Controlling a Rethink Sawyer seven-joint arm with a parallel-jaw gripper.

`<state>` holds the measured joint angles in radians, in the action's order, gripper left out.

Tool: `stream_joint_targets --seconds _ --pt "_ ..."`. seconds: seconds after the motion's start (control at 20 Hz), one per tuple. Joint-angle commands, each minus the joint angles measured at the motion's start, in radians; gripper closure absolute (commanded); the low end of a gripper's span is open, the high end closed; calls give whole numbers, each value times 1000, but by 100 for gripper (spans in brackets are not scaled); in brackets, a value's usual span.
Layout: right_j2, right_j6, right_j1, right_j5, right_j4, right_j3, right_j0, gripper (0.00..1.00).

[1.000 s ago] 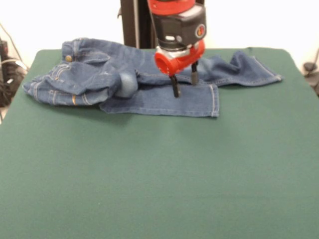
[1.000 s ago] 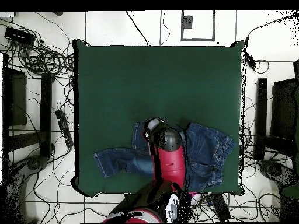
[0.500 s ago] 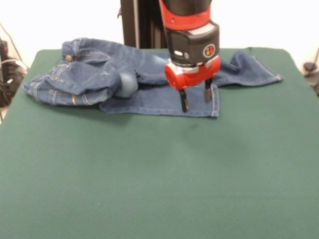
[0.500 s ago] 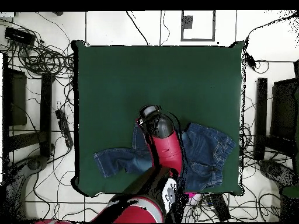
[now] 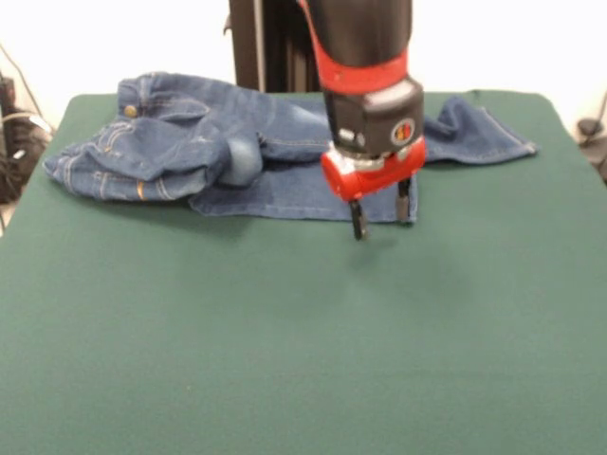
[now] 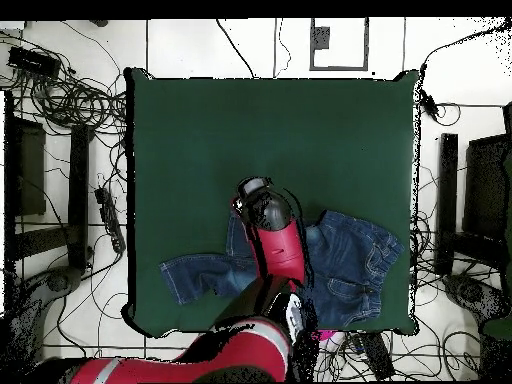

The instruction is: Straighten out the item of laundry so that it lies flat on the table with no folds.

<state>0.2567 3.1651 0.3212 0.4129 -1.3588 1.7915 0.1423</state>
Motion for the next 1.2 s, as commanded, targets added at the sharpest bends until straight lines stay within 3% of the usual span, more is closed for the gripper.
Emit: stream_joint_targets --seconds 0.05,0.2,0.5,0.7,0.85,1.2 --pt "-290 -304 -177 -138 46 -9 -78 0" --pt "-372 -352 -170 -204 37 25 -126 0" --pt "-457 -336 -151 -277 170 97 -216 0" --pt "-476 -259 -103 -252 256 163 -252 0" --pt "-580 -206 -44 -328 304 248 -349 0" --pt "-529 -65 70 -174 408 303 -325 0"
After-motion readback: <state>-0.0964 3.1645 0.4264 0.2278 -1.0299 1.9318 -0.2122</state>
